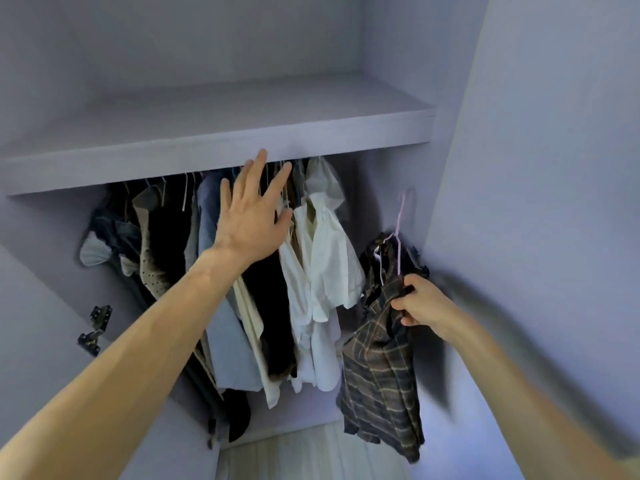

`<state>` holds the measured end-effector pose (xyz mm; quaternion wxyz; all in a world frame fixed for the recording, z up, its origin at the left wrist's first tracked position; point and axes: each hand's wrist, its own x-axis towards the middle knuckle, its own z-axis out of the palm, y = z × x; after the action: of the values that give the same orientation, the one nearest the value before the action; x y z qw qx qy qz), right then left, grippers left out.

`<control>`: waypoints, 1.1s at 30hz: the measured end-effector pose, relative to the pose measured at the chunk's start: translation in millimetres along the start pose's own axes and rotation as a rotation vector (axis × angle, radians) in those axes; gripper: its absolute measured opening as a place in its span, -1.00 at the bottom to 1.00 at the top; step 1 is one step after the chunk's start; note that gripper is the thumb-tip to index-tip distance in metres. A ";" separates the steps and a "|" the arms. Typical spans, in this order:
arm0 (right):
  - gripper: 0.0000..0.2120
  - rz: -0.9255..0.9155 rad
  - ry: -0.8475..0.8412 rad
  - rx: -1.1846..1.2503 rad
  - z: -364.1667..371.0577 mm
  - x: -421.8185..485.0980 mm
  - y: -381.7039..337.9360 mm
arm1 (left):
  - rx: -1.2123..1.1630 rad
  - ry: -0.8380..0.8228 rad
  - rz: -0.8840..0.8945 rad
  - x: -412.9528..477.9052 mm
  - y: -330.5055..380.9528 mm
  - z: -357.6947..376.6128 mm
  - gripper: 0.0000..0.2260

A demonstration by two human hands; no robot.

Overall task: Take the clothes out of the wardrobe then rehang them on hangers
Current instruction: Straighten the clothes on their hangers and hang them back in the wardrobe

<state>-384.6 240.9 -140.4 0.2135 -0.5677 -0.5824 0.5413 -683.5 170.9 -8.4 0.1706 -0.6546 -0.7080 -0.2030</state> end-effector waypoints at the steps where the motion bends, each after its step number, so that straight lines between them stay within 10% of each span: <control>1: -0.82 -0.033 0.005 -0.012 -1.0 14.5 -13.4 | 0.040 0.064 0.000 15.2 -5.0 -4.2 -0.36; 18: -0.81 -0.419 0.135 -0.318 4.0 208.5 -154.4 | 0.305 0.441 -0.057 102.2 -66.9 52.1 -0.29; 33: -0.52 -0.362 0.125 -0.446 52.5 236.2 -107.2 | 0.386 0.484 -0.078 105.3 -73.8 60.9 -0.30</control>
<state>-538.4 456.0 -150.2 0.2119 -0.5198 -0.7645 0.3169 -764.5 287.8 -12.1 0.4474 -0.5153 -0.6968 -0.2210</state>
